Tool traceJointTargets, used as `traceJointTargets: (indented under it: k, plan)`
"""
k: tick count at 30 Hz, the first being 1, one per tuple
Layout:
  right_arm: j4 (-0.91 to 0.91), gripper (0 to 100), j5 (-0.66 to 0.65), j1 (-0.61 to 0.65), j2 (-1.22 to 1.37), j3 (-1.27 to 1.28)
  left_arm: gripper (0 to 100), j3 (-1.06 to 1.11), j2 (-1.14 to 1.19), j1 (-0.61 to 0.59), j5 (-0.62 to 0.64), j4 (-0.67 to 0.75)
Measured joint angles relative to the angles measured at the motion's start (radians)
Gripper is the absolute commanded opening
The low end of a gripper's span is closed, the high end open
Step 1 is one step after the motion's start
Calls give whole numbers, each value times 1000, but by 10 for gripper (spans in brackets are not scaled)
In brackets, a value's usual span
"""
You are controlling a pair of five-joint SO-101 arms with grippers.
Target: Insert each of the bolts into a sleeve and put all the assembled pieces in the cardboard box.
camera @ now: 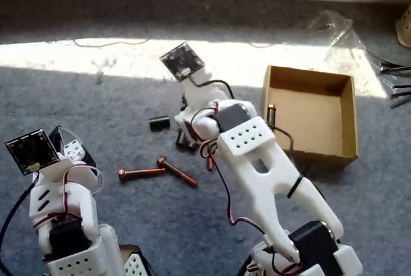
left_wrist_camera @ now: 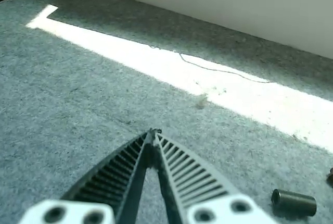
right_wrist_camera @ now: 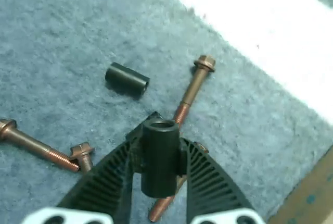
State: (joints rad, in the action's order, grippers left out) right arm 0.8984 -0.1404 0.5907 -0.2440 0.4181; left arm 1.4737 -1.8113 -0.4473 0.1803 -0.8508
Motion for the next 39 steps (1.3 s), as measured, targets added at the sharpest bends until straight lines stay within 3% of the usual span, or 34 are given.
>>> traceJointTargets:
  k: [4,14,25,39]
  plan:
    - [54,5,104,-66,0,0,14,0,0,0,0,0]
    - [242,5,123,-126,-2,0,14,0,0,0,0,0]
    - [140,5,123,-215,98,41,14,0,0,0,0,0]
    - [120,5,123,-221,400,-3,14,26,0,0,0,17]
